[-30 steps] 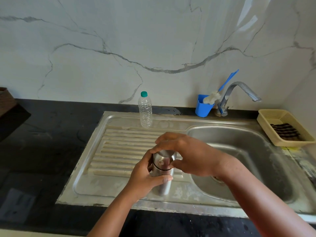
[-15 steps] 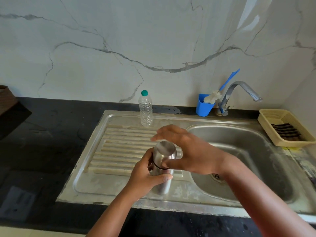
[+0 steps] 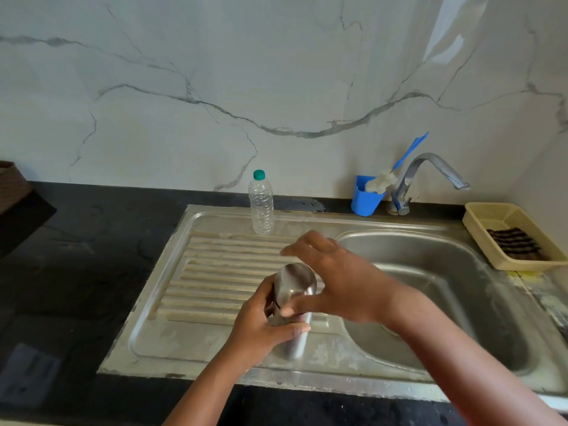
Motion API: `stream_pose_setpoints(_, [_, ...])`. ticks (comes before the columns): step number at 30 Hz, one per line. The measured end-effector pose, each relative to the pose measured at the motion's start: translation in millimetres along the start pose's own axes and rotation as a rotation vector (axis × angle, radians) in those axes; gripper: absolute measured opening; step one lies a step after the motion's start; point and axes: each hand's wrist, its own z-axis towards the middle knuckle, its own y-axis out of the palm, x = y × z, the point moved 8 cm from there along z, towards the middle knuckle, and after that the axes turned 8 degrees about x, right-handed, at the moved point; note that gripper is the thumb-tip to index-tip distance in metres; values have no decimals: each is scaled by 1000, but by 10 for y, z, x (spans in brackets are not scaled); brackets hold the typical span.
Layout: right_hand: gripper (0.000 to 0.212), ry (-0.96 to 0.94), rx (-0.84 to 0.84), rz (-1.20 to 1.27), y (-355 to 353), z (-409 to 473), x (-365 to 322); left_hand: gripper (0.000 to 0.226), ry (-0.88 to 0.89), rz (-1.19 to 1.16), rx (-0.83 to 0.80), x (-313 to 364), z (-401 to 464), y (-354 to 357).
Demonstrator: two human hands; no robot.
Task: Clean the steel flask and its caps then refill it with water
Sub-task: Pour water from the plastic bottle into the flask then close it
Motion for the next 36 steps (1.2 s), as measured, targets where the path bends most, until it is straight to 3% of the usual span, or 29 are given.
stream_pose_setpoints(2, [68,-98,-115,138,-25,8,-55,68,3,3,3,3,-5,1])
stream_pose_setpoints(4, [63,-158,-113,139,-22,25,-99,71,9,-2,3,12,-10,2])
stream_pose_setpoints(10, [53,-90,131,-263,25,7,-102,56,7,-29,-6,29,-12,4])
stream_pose_setpoints(14, [58,-266,235,-331,40,-7,-119,58,10,-33,-2,14,-10,-3])
stream_pose_setpoints(18, [68,-548,141,-416,122,30,-106,62,21,-20,8,26,-9,-9])
stream_pose_setpoints(23, [58,-719,205,-347,156,110,-168,65,33,-5,1,56,-28,-2])
stream_pose_setpoints(26, [53,-669,303,-390,176,121,-203,58,52,30,42,59,-41,-11])
stream_pose_setpoints(36, [50,-189,544,-582,175,22,-208,43,104,113,154,70,-99,-4])
